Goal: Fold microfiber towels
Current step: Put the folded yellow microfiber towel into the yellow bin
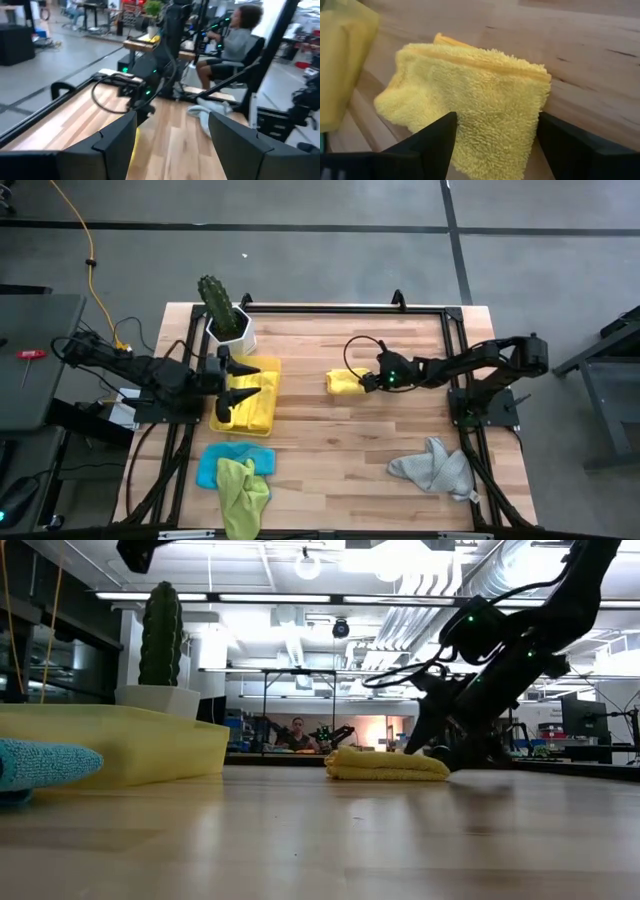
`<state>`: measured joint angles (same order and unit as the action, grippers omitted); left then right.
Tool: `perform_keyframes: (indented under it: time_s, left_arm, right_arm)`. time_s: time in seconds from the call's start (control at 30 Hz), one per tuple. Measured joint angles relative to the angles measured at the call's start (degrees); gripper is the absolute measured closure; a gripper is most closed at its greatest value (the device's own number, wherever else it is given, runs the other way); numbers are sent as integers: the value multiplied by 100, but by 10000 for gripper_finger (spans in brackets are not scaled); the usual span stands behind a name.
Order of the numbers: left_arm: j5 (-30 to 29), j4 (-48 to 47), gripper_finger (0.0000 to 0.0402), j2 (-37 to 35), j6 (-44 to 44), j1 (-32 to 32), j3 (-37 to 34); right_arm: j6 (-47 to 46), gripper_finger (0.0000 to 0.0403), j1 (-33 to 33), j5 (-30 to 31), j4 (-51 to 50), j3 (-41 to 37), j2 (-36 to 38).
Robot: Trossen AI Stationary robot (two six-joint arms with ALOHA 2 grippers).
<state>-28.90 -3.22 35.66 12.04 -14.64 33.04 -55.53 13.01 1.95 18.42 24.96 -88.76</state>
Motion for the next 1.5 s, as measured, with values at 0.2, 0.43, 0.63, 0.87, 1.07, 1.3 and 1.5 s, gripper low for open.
perform_keyframes:
  time_s: [0.2, 0.43, 0.63, 0.87, 1.07, 1.3, 1.5]
  left_arm:
    - [-20, 104, 163, -12, -37, -236, 2]
    - [-92, 529, 163, -15, -339, -658, 2]
    - [-89, 1098, 163, -11, -1042, -1271, 2]
    - [-90, 1664, 163, 47, -1643, -1942, 2]
    - [-90, 1898, 163, 55, -1968, -2398, 2]
    - [-90, 2029, 163, 55, -2084, -2637, 2]
    - [-90, 2117, 163, 90, -2175, -2640, 2]
  right_arm:
    - [-86, 174, -201, 553, 326, -1, -233]
    - [508, 353, -547, 1120, 319, 0, -263]
    - [1355, 393, -784, 943, 95, 666, -268]
    - [2805, 400, -1037, 836, -1358, 2612, -263]
    - [3939, 401, -1235, 813, -2426, 4311, -254]
    - [4556, 402, -1272, 126, -2689, 5386, -658]
    - [4875, 402, -1222, -801, -2747, 6273, -1787]
